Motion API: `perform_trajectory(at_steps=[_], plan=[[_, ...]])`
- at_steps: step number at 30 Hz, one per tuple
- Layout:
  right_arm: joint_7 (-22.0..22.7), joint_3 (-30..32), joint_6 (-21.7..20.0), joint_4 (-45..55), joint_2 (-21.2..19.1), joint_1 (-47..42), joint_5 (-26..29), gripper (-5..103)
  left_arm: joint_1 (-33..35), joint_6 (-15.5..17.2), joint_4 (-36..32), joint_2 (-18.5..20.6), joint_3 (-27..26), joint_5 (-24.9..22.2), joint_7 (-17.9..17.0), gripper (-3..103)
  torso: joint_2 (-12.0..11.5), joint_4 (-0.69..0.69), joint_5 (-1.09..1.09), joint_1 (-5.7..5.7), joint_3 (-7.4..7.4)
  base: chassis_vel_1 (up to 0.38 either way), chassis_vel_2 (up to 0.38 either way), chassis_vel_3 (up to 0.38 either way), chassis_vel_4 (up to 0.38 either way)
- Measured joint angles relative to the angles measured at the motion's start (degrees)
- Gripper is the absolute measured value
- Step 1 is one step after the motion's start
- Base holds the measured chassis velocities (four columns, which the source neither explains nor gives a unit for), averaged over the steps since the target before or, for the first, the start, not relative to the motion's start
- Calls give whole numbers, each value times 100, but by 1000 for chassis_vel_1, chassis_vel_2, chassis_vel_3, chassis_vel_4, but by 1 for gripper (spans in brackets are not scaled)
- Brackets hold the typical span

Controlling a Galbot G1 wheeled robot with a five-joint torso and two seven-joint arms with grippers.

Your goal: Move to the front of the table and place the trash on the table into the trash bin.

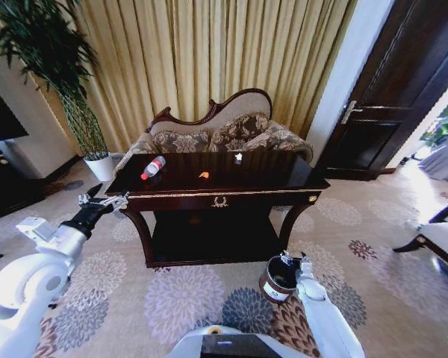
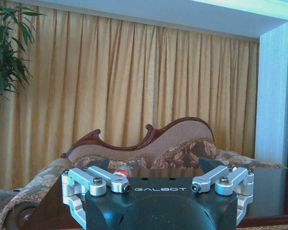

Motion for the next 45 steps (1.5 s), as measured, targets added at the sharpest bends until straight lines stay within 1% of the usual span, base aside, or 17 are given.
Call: perform_trajectory(at_steps=[5,9,10,13,14,17,25,27,29,30,32,33,35,37,38,39,45], plan=[[105,4,-107,-60,-1,38,98,100,28,-8,-12,-7,-3,0,-1,100,0,0,0,0,0,0,0,0,0],[715,-9,-199,-431,108,292,126,100,48,-43,-19,-15,-2,23,-1,100,0,0,1,0,0,0,0,0,0],[715,-9,-199,-431,108,292,126,100,48,-43,-19,-15,-2,23,-1,100,0,0,1,0,0,0,0,0,0],[1193,-33,-354,-682,188,461,135,100,73,-66,-20,-4,-2,40,-1,100,0,1,0,0,0,0,0,0,0],[1193,-33,-354,-682,188,461,135,100,73,-66,-20,-4,-2,40,-1,100,0,1,0,0,0,0,0,0,0],[1576,-36,-721,-723,267,544,258,100,75,-75,-22,6,-2,41,-1,100,0,0,0,0,0,0,0,0,0],[1730,-61,-658,-785,294,604,289,100,70,-84,-16,11,7,42,1,100,0,0,0,0,0,0,0,0,0],[1696,-88,-517,-617,274,565,326,100,68,-86,-14,11,7,43,2,100,0,0,1,0,0,0,0,0,0],[1269,-146,-374,199,163,306,561,100,68,-91,-15,9,10,43,11,100,0,1,1,0,0,0,0,0,0],[1269,-146,-374,199,163,306,561,100,68,-91,-15,9,10,43,11,100,0,1,1,0,0,0,0,0,0],[951,-180,-464,1119,34,-12,791,100,60,-105,-19,0,26,46,31,100,0,1,-3,0,0,0,0,0,0],[951,-180,-464,1119,34,-12,791,100,60,-105,-19,0,26,46,31,100,0,1,-3,0,0,0,0,0,0],[537,-129,-637,2068,-83,-363,971,100,56,-151,-21,-16,46,75,43,100,0,0,1,0,0,0,0,0,0],[398,-100,-694,2358,-115,-464,1032,100,61,-159,-24,-23,47,78,47,100,0,0,-1,0,0,0,0,0,0],[80,-38,-791,3024,-191,-691,1171,100,79,-165,-35,-41,44,80,65,100,0,0,-1,0,0,0,0,0,0],[-37,-27,-846,3409,-238,-807,1251,100,89,-166,-36,-50,37,81,70,100,0,-1,0,0,0,0,0,0,0],[-10,-117,-1171,4651,-388,-876,1526,100,96,-180,-40,-91,29,88,91,100,1,1,-1,-1,0,0,0,0,0]])
